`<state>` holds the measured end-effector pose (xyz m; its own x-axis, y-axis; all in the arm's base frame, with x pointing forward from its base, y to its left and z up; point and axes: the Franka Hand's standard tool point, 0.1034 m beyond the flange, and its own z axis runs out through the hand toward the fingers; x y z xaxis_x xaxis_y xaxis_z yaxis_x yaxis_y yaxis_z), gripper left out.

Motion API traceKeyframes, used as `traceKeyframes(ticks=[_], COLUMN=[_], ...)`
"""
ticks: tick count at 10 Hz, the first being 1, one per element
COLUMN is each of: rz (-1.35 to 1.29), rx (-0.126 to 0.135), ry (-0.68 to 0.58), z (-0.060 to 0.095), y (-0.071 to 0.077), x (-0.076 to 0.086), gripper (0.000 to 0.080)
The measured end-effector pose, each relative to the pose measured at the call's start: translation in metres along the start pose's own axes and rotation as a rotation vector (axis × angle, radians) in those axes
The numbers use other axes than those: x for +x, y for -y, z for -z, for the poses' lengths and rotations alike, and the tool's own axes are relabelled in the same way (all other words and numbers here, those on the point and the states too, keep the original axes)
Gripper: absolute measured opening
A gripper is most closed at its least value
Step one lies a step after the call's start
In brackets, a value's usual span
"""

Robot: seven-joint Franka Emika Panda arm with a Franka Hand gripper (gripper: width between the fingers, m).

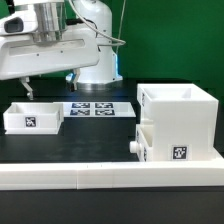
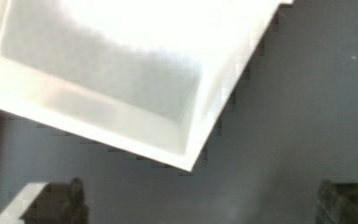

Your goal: Assemble drawer

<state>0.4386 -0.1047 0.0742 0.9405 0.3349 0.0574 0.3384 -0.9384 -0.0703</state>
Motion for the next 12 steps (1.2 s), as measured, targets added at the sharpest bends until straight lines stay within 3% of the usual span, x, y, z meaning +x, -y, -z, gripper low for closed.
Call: traceKeyframes(ticks=[2,4,6,11,12], rz=[-0.187,-0.451,-0.602,-0.579,-0.529], rx=[0.005,0.013,0.016,0.018,0.005], ry=[0.002,0.031,0.059,0.051,0.031], z=[-0.003,-0.015,-0.025,-0.026,-0.032], y=[0.000,-0.001,0.009,0.009,0.010], x=[-0.001,-0.011,-0.018,-0.016,-0.016], gripper=[0.0649,0.0649,0.0649,0.0649,0.0649])
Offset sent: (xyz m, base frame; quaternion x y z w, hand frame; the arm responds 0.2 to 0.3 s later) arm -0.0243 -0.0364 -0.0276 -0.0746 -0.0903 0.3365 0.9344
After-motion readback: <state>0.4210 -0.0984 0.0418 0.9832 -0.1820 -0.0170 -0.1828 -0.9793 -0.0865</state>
